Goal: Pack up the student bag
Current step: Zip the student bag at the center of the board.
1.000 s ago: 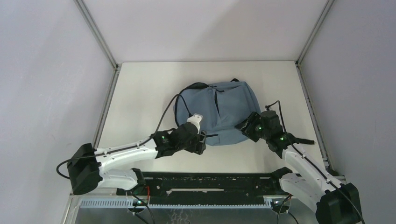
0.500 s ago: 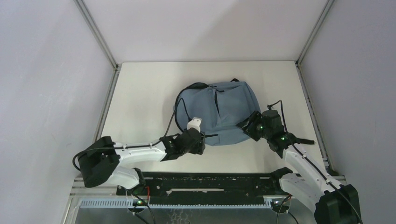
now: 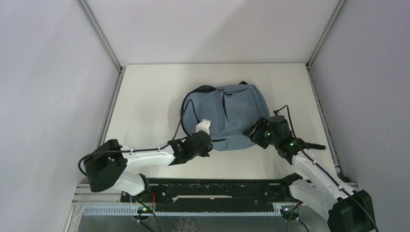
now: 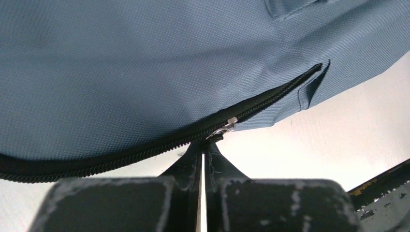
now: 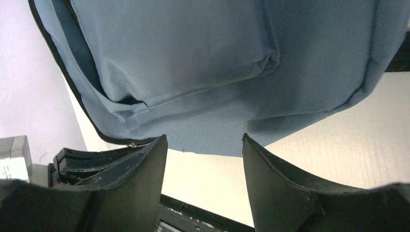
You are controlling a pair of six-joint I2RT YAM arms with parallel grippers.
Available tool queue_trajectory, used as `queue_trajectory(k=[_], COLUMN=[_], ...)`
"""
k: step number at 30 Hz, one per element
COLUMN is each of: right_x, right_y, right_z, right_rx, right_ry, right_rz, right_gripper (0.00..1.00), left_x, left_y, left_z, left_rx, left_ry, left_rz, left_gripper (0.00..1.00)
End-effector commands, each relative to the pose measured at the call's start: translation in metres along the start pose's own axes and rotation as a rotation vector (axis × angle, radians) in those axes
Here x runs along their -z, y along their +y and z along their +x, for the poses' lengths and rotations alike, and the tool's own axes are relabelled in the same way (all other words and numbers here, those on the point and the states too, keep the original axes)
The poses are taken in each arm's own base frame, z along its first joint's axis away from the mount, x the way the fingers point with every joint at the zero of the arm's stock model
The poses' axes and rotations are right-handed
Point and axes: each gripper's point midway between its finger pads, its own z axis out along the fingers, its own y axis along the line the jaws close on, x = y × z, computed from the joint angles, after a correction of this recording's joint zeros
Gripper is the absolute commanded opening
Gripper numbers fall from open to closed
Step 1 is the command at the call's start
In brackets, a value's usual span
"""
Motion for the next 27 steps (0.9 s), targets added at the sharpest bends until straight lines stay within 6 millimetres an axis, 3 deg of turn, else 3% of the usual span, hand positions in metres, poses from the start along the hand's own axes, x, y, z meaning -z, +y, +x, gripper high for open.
queue_trajectory(k=[1,8,11,13,18,22,27], right_x=[0.002,0.002,-0.002,-0.007,-0.013,-0.022,-0.037], right_y=[0.007,0.042,0.06,0.067,0.08,0.086,0.103], right_z=[0.008,0.03,0.033,0.033,0.039,0.048,0.063], right_rx=[0.023,-0.016,-0.057,-0.087,-0.129,-0.22,-0.274], right_ry=[0.008,0.075,0.069,0.071,0.121,0.122,0.206], right_rz=[-0.027,-0.147,-0.186,-0.158,0.013,0.085,0.092], right_gripper=[0.67,0.66,0.56,0.55,0.63,0.72,0.75], left_x=[0.01,0.028,0.038,0.043,0.051,0.049,0.044], left_y=[-0.028,-0.009,-0.007,-0.005,-0.003,-0.007,-0.017], left_z=[-0.035,-0.025,-0.026,-0.028,-0.036,-0.029,-0.014], left_rx=[-0.008,-0.061,-0.087,-0.096,-0.09,-0.095,-0.1], left_ry=[-0.069,-0.016,-0.021,-0.041,-0.085,-0.061,0.002], left_rz=[0.087,0.037,0.051,0.061,0.074,0.108,0.164], left_gripper=[0.0,0.0,0.0,0.0,0.0,0.0,0.0])
